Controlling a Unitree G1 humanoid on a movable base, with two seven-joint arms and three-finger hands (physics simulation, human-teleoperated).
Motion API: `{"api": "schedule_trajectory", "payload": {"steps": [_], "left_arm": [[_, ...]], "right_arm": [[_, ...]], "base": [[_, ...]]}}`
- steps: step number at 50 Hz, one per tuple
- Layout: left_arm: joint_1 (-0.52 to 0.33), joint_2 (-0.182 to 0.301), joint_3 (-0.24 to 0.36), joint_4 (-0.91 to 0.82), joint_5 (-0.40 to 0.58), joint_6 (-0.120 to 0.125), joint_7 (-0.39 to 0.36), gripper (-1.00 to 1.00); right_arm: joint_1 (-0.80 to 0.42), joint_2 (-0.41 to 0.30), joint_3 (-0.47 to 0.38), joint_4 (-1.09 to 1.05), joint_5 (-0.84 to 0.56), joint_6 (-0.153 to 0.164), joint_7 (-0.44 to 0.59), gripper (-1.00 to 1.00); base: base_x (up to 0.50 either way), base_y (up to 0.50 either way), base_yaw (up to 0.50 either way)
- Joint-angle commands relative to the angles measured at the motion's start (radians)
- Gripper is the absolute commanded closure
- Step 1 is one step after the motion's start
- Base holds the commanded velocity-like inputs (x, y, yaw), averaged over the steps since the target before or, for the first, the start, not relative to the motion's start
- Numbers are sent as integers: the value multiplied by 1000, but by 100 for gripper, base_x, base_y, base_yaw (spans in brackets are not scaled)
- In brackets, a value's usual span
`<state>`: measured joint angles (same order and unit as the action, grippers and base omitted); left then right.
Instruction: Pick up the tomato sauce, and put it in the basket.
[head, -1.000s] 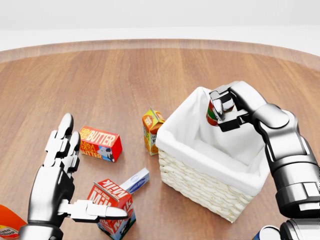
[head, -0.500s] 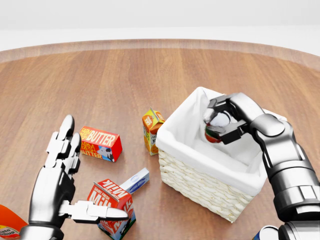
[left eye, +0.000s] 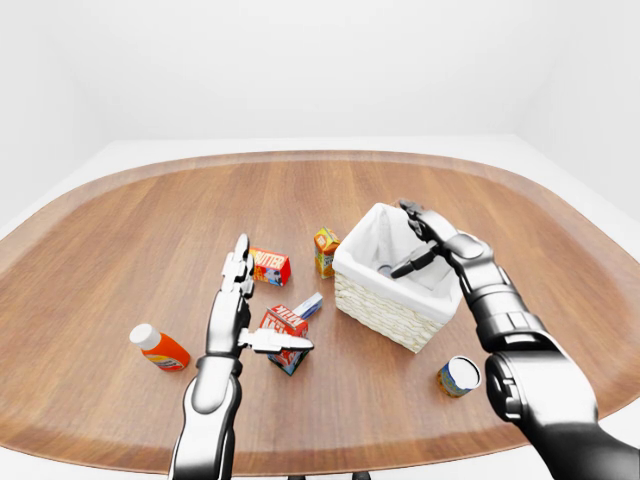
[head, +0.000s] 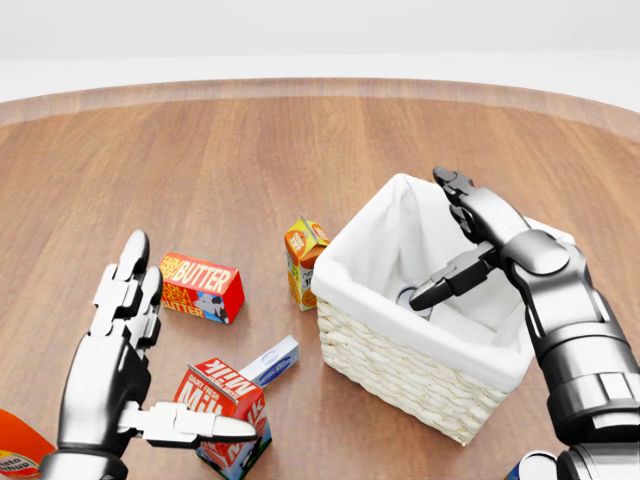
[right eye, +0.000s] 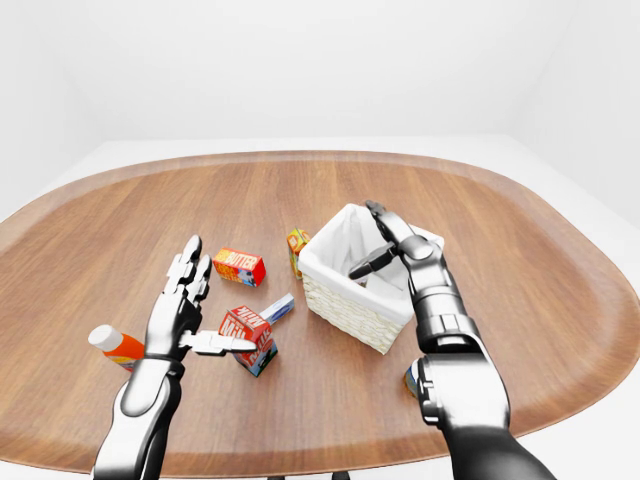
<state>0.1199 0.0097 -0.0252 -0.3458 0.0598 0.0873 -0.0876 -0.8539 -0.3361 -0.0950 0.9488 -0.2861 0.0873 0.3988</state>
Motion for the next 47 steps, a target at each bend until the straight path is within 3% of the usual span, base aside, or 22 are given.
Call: {"api": "schedule_trajectory", "payload": {"steps": [1,14,29,33,47], "left_arm": [[1,0,0,0,1,0,0,-100],[-2,0,1,2,0,0,-1,-100],[-6,0,4,1,-3,0,0,-100],[-2,0,3,-10,-3,0,0,-100],[-2,0,3,8,-2,0,2,-100]], "right_arm": [[14,0,-5,-49,8,0,10,-100],[67,0,-19,-307,25,0,66,-100],[200,-5,-55,-912,35,0,139,-100],[217,-3,-59,-987,32,0,137,-100],[381,43,-73,-1504,42,0,169,-100]], "base": [[0,0,0],[0,0,0],[0,0,0],[0,0,0],[0,0,0]]}}
